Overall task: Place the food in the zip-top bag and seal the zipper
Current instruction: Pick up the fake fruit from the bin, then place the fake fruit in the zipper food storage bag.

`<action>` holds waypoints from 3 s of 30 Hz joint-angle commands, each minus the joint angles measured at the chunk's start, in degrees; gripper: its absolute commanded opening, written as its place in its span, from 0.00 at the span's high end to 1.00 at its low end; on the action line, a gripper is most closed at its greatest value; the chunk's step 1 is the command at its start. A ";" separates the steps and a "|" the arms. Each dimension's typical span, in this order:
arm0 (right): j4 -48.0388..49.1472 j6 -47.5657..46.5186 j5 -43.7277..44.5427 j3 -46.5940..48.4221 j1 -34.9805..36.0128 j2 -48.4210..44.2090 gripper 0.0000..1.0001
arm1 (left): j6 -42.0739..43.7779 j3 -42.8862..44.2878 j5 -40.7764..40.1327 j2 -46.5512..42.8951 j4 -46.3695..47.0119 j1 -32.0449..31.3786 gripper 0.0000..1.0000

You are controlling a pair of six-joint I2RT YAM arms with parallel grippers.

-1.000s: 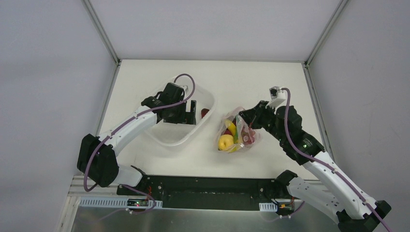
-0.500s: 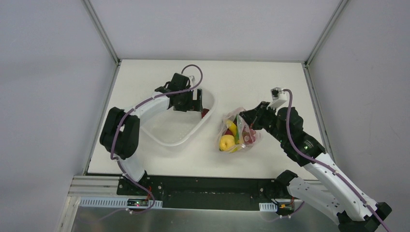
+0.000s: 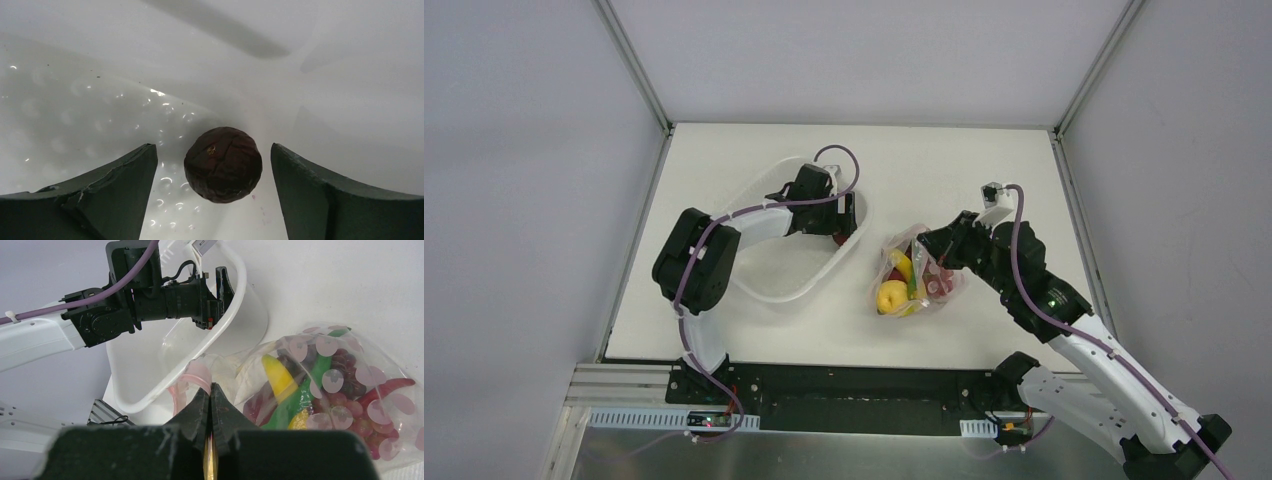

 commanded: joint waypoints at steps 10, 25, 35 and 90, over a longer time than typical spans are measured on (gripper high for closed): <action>2.47 1.68 2.32 -0.40 -0.22 -0.74 1.00 | -0.14 -3.09 -7.46 1.26 -1.91 -1.90 0.47; 1.04 2.59 3.89 -0.26 -0.18 -1.77 1.00 | 1.32 -3.61 -10.46 -11.05 -5.99 -1.42 1.00; 1.27 3.18 3.67 -0.35 -0.22 -1.22 1.00 | 4.05 -4.06 -16.27 -24.25 -11.40 -0.16 1.00; 4.87 9.69 7.48 0.51 -0.22 -4.26 1.00 | 0.16 -3.10 -2.88 -31.96 9.94 -28.10 0.14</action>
